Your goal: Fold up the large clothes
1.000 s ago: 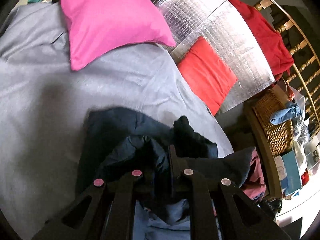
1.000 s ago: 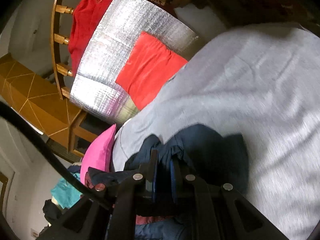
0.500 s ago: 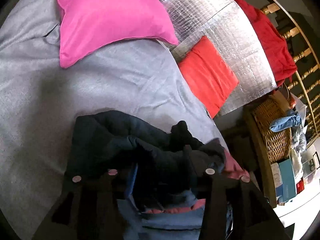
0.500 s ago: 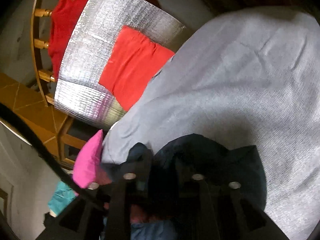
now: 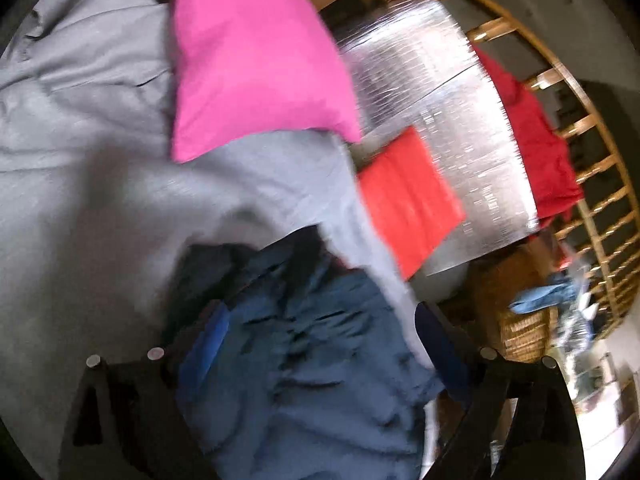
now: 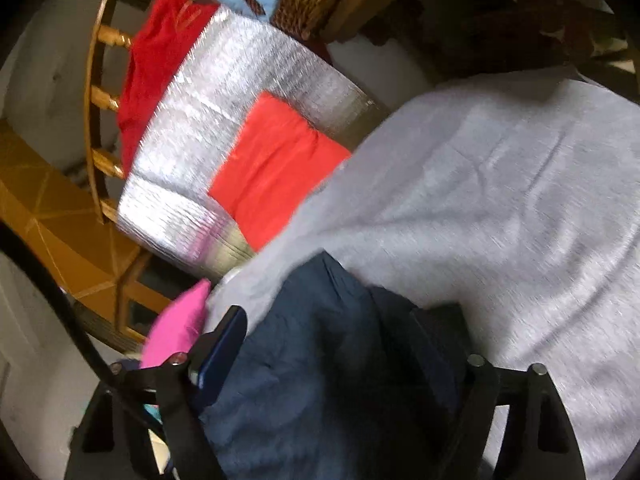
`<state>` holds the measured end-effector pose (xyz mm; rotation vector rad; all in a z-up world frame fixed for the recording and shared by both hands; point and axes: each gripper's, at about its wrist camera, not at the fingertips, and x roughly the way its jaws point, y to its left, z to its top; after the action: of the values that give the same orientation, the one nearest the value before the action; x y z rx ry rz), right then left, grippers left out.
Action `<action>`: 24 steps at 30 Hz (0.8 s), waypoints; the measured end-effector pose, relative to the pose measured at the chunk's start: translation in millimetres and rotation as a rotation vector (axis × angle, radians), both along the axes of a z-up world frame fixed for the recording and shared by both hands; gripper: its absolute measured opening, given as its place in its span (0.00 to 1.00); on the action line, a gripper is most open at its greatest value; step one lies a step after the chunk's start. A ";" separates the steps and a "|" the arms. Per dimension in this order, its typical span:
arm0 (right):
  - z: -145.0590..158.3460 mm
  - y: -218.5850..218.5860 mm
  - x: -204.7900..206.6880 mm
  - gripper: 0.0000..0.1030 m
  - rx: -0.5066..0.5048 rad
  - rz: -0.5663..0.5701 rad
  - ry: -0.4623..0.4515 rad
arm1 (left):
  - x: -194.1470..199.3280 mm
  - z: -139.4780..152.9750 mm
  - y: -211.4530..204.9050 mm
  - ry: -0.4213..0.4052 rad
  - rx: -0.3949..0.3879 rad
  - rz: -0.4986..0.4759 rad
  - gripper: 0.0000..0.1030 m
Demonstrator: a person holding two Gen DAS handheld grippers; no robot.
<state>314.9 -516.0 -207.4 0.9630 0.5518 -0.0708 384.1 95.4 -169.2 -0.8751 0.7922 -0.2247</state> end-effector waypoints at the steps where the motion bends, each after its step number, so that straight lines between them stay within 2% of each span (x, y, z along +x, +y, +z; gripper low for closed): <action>1: 0.3 5.5 -0.1 0.75 -0.032 0.010 0.035 | -0.9 -4.4 0.0 0.047 0.041 0.008 0.92; 3: 1.9 12.3 -0.1 0.65 -0.079 0.021 0.075 | -5.3 -12.4 1.0 0.095 0.109 0.029 0.92; 5: 7.1 23.3 0.8 0.60 -0.141 0.045 0.088 | -8.2 -22.1 1.4 0.171 0.193 0.060 0.92; 7: 13.7 39.4 5.7 0.60 -0.218 0.089 0.092 | -8.3 -30.8 1.3 0.226 0.249 0.071 0.92; 10: 8.4 59.1 18.0 0.60 -0.261 0.168 0.138 | -3.5 -44.5 -4.2 0.301 0.379 0.063 0.92; 12: -11.2 69.8 33.0 0.60 -0.290 0.216 0.254 | 1.5 -57.6 -9.8 0.356 0.447 0.025 0.92; 14: -20.4 77.6 38.7 0.59 -0.343 0.226 0.293 | 3.5 -62.5 -9.6 0.370 0.439 0.013 0.92; 16: -12.4 81.1 38.8 0.59 -0.371 0.221 0.301 | 2.6 -58.6 -7.3 0.369 0.443 0.012 0.92; 20: 20.9 81.1 36.8 0.60 -0.371 0.189 0.194 | 0.4 -44.0 -6.9 0.350 0.461 0.012 0.91; 22: 29.6 81.5 46.3 0.60 -0.395 0.166 0.196 | -1.2 -33.6 -9.4 0.314 0.462 0.002 0.92; 24: 25.8 77.3 70.6 0.60 -0.392 0.163 0.236 | -4.9 -25.5 -11.3 0.286 0.480 -0.018 0.92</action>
<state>385.6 -438.7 -181.6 0.5284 0.7985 -0.1424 379.2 84.2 -194.8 -0.4486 1.0655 0.0800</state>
